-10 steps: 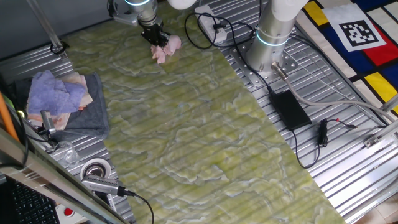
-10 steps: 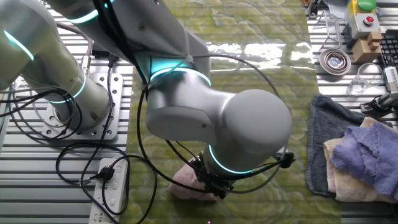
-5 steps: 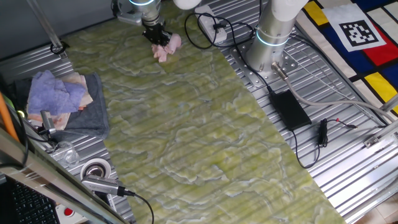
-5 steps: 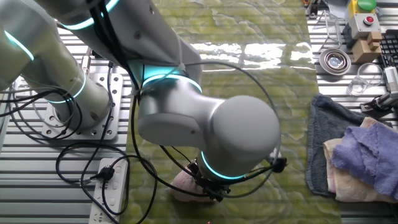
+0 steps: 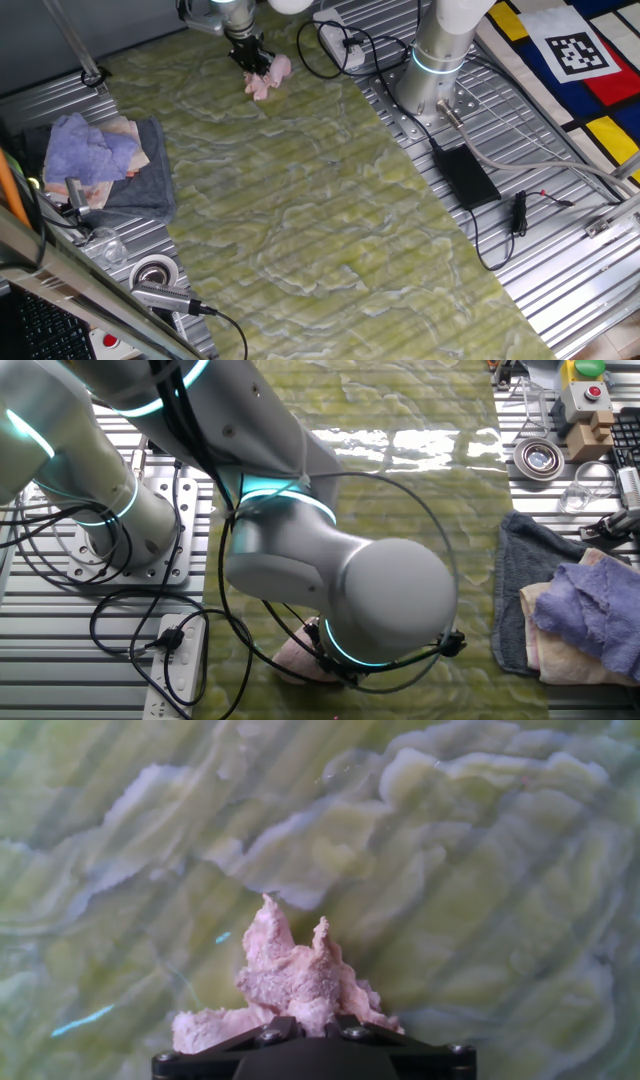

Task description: Clean the table with a cloth

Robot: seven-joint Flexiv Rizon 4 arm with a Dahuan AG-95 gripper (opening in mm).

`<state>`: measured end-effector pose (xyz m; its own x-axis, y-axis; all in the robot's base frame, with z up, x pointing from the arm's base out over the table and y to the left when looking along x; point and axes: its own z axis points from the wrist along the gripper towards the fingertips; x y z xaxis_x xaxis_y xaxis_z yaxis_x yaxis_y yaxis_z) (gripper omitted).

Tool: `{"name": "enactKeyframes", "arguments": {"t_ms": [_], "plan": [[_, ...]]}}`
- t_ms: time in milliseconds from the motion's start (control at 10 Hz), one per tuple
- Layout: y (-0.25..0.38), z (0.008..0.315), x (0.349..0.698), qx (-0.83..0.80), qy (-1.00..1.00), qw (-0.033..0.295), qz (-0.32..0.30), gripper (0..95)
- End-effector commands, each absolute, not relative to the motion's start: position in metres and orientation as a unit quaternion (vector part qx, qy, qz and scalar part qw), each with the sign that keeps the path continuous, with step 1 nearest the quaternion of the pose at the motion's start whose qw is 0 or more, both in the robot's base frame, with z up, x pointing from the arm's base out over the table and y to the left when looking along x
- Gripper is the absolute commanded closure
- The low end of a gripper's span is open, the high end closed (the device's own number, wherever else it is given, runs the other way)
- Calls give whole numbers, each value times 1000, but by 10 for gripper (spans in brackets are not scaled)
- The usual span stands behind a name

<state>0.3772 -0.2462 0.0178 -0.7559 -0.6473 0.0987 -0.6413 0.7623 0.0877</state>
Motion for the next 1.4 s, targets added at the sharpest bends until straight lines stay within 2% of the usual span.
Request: {"name": "enactKeyframes", "arguments": {"t_ms": [100, 1400], "plan": [[-245, 0, 380, 346, -936, 61, -23, 950], [-254, 15, 436, 343, -935, 79, -42, 950]]}}
